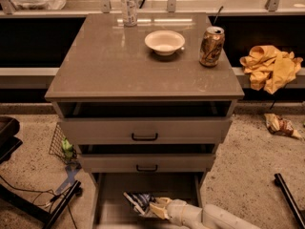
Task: Place blue chip bag into bottom drawer
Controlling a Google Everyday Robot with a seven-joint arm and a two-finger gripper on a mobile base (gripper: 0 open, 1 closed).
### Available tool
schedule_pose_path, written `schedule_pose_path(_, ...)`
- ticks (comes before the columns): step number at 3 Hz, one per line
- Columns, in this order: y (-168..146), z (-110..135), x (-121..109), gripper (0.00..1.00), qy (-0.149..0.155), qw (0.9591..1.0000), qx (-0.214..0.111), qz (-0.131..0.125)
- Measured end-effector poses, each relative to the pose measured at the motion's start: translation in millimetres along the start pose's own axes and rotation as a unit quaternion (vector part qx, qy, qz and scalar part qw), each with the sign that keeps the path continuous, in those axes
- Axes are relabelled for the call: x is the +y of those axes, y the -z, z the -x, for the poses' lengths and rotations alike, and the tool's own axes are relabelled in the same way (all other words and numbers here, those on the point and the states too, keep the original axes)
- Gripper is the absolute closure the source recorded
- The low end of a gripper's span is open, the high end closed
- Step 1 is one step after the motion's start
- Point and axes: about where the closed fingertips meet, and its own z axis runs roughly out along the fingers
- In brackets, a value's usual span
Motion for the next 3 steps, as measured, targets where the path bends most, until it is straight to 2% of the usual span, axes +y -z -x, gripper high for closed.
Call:
schedule_pose_path(2, -2.6, 0.3, 2.2, 0.17, 0.0, 1.0, 0.0, 0.003)
schedule_pose_path(3, -3.9, 0.4, 3.4, 0.0, -0.001, 1.0, -0.001, 0.004)
